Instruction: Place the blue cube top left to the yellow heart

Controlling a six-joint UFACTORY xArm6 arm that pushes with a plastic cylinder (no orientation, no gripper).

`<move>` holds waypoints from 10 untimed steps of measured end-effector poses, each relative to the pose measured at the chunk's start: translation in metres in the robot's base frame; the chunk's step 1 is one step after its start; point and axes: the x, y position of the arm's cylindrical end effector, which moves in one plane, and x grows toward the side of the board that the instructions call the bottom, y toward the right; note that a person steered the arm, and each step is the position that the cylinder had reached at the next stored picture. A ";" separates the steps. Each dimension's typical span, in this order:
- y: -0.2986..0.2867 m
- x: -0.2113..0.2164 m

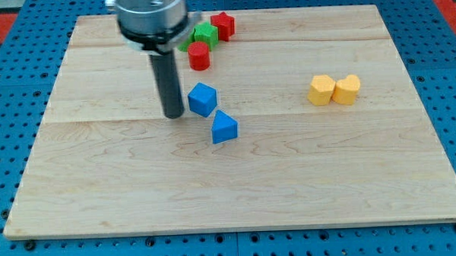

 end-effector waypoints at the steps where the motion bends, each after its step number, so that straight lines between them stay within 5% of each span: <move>1: 0.023 -0.038; 2: 0.107 -0.045; 5: -0.010 0.012; 6: 0.045 0.027; 8: 0.118 -0.041; 10: 0.169 -0.034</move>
